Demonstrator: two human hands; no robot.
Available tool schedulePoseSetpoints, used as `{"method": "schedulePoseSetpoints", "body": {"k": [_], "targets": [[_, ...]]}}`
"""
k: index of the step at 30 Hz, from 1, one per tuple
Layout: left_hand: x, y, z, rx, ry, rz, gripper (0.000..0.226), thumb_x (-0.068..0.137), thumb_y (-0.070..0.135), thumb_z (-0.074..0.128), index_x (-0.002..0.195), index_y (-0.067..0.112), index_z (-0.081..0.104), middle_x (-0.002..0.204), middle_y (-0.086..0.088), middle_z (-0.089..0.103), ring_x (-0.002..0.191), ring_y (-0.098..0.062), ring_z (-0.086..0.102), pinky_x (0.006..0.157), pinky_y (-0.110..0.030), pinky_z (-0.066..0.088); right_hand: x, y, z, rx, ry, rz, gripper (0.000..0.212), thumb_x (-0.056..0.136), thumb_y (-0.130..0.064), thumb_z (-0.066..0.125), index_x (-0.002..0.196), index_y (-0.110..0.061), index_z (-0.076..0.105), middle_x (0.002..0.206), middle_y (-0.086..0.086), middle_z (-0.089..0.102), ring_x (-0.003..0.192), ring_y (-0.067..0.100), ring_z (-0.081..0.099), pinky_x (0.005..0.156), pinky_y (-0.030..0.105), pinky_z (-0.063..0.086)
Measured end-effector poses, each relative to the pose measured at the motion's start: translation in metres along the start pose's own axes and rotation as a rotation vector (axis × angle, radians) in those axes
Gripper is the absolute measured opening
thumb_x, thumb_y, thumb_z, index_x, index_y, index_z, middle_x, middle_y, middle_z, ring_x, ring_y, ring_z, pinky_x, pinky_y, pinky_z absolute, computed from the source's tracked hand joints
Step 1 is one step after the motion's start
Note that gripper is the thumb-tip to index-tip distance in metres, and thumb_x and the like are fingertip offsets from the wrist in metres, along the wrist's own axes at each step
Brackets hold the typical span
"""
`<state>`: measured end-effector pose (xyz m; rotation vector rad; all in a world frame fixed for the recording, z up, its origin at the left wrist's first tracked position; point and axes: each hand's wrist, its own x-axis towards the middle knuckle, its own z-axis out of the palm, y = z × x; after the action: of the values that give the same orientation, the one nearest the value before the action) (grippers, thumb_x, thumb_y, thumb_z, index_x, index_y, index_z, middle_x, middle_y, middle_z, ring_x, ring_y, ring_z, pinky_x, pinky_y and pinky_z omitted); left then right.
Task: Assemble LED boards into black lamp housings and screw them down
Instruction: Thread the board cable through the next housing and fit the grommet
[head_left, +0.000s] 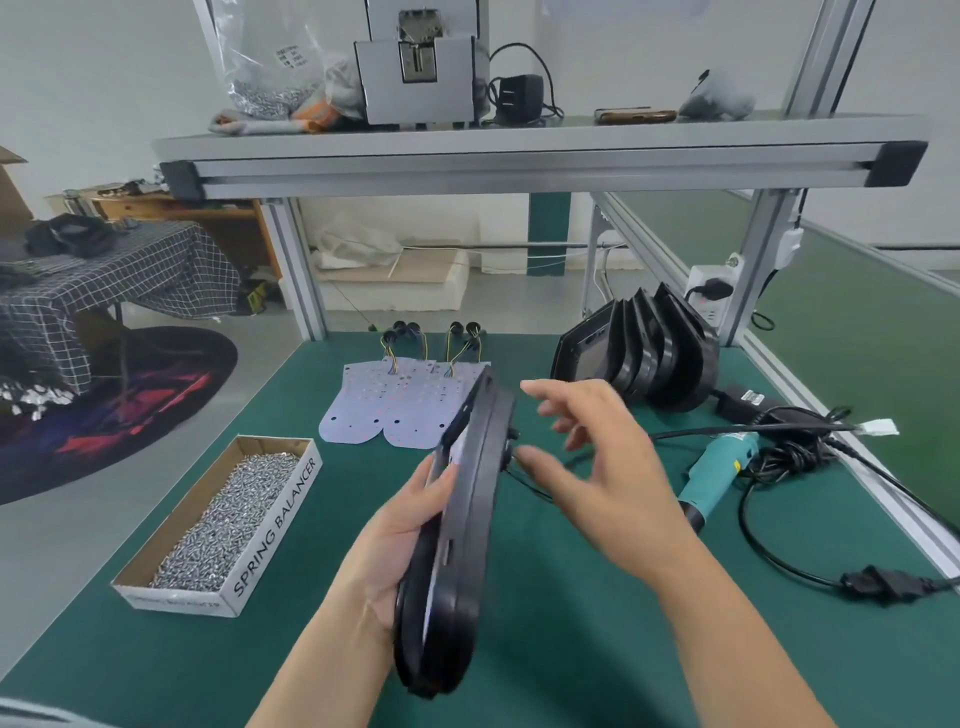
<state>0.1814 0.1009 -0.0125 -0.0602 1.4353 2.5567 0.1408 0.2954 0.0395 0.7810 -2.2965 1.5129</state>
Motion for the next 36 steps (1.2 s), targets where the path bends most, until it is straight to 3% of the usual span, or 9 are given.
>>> {"method": "schedulePoseSetpoints", "body": {"k": [2, 3, 7, 10, 13, 17, 23, 29, 36], "targets": [[0.004, 0.004, -0.003, 0.014, -0.036, 0.108, 0.055, 0.072, 0.033, 0.090, 0.121, 0.022, 0.068, 0.102, -0.007, 0.074, 0.078, -0.022, 0.074, 0.065, -0.033, 0.060, -0.005, -0.005, -0.005, 0.361, 0.136, 0.264, 0.024, 0.083, -0.042, 0.067, 0.098, -0.023, 0.071, 0.075, -0.002, 0.064, 0.064, 0.009, 0.056, 0.059, 0.022, 0.047], [0.005, 0.006, -0.004, 0.062, -0.043, 0.169, 0.060, 0.072, 0.031, 0.090, 0.126, 0.026, 0.064, 0.115, -0.009, 0.072, 0.091, -0.025, 0.074, 0.075, -0.037, 0.060, -0.006, -0.007, -0.006, 0.485, 0.067, 0.412, 0.041, 0.079, -0.056, 0.064, 0.097, -0.019, 0.071, 0.071, 0.007, 0.066, 0.059, 0.012, 0.056, 0.055, 0.024, 0.048], [0.011, 0.017, 0.000, 0.379, -0.067, 0.267, 0.052, 0.077, 0.024, 0.082, 0.123, 0.034, 0.060, 0.120, 0.003, 0.069, 0.106, -0.014, 0.067, 0.087, -0.028, 0.056, -0.014, -0.007, -0.010, 0.680, -0.286, 0.682, 0.078, 0.067, -0.077, 0.064, 0.124, -0.024, 0.068, 0.109, 0.009, 0.077, 0.093, 0.017, 0.072, 0.084, 0.035, 0.055], [0.010, 0.024, 0.009, 0.605, -0.131, 0.336, 0.043, 0.081, 0.018, 0.074, 0.116, 0.037, 0.056, 0.108, 0.010, 0.060, 0.102, -0.009, 0.057, 0.094, -0.021, 0.048, -0.016, -0.005, -0.019, 0.758, -0.314, 0.612, 0.076, 0.063, -0.054, 0.086, 0.130, -0.023, 0.065, 0.127, 0.000, 0.071, 0.114, 0.013, 0.067, 0.091, 0.024, 0.051], [0.005, 0.027, 0.012, 0.732, -0.170, 0.382, 0.038, 0.087, 0.012, 0.068, 0.116, 0.033, 0.056, 0.106, 0.013, 0.058, 0.099, -0.007, 0.054, 0.091, -0.017, 0.044, -0.021, -0.008, -0.022, 0.432, -0.388, 0.394, 0.064, 0.073, -0.029, 0.080, 0.133, -0.033, 0.059, 0.127, -0.018, 0.067, 0.120, -0.002, 0.059, 0.092, 0.013, 0.047], [-0.004, 0.024, 0.012, 0.858, -0.181, 0.458, 0.025, 0.091, 0.018, 0.065, 0.112, 0.027, 0.057, 0.095, 0.008, 0.056, 0.086, -0.017, 0.048, 0.078, -0.025, 0.041, -0.028, -0.013, -0.022, 0.239, -0.350, 0.250, 0.054, 0.089, -0.005, 0.071, 0.131, -0.037, 0.060, 0.119, -0.015, 0.069, 0.107, 0.007, 0.064, 0.089, 0.019, 0.051], [-0.021, 0.013, 0.014, 0.938, -0.205, 0.563, 0.022, 0.096, 0.010, 0.061, 0.104, 0.029, 0.055, 0.089, 0.013, 0.055, 0.078, -0.011, 0.048, 0.074, -0.023, 0.045, -0.040, -0.014, -0.028, 0.034, -0.397, 0.144, 0.056, 0.084, -0.024, 0.077, 0.130, -0.049, 0.056, 0.118, -0.014, 0.062, 0.115, 0.011, 0.059, 0.097, 0.026, 0.046], [-0.033, 0.009, 0.018, 0.997, -0.224, 0.626, 0.017, 0.095, 0.017, 0.060, 0.106, 0.029, 0.055, 0.084, 0.022, 0.055, 0.070, 0.001, 0.045, 0.070, -0.009, 0.039, -0.054, -0.012, -0.016, 0.058, -0.238, 0.039, 0.054, 0.079, -0.003, 0.078, 0.120, -0.035, 0.068, 0.111, -0.014, 0.067, 0.108, 0.016, 0.064, 0.090, 0.017, 0.047], [-0.037, 0.005, 0.022, 1.058, -0.170, 0.588, 0.041, 0.096, 0.013, 0.059, 0.125, 0.035, 0.040, 0.091, 0.005, 0.069, 0.067, -0.019, 0.049, 0.066, -0.019, 0.043, -0.056, -0.010, -0.017, 0.121, -0.217, 0.016, 0.059, 0.076, 0.010, 0.074, 0.116, -0.034, 0.072, 0.106, -0.008, 0.066, 0.102, 0.020, 0.065, 0.085, 0.021, 0.050]]}}
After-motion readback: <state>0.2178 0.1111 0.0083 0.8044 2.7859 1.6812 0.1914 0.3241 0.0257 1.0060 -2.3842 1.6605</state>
